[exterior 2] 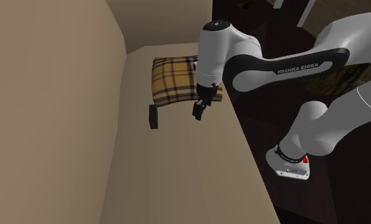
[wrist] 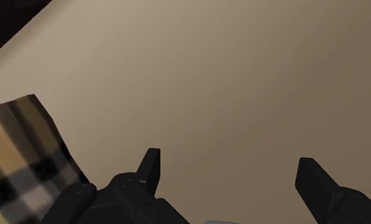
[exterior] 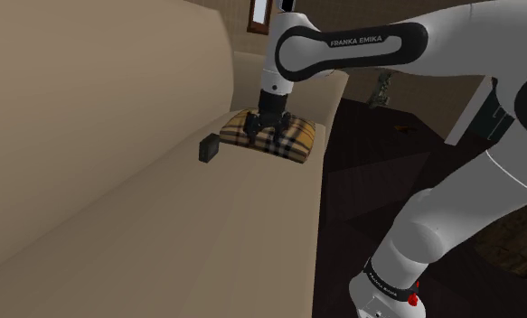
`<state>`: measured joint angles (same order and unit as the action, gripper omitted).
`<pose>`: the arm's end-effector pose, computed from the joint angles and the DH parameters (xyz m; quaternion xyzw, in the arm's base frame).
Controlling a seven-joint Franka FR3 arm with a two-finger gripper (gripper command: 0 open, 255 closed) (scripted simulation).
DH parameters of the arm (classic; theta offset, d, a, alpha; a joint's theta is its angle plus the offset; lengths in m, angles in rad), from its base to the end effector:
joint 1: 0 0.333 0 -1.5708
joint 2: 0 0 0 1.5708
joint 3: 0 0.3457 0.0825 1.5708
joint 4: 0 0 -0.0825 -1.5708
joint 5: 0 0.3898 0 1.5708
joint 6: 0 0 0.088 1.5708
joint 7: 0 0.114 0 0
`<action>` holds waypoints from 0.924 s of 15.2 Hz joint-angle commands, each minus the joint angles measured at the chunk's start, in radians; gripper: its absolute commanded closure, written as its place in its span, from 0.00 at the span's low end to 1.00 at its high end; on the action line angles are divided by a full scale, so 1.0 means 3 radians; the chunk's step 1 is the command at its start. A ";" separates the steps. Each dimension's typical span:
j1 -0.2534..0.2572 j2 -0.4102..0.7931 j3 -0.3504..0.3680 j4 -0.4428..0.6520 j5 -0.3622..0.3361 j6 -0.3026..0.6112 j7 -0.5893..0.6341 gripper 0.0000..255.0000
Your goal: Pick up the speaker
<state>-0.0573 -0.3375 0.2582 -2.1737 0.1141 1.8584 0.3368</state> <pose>0.4410 0.1116 0.5461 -0.9958 0.0904 -0.0031 0.0138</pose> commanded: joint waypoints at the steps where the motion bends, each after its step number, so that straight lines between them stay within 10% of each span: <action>1: -0.0025 0.0240 0.0079 0.0149 -0.0044 0.0110 0.0212 0.00; 14: 0.0086 0.2017 0.0241 0.1772 -0.0692 0.0267 0.1524 0.00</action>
<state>-0.0405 0.2203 0.3329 -1.6966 -0.0755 1.9464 0.7637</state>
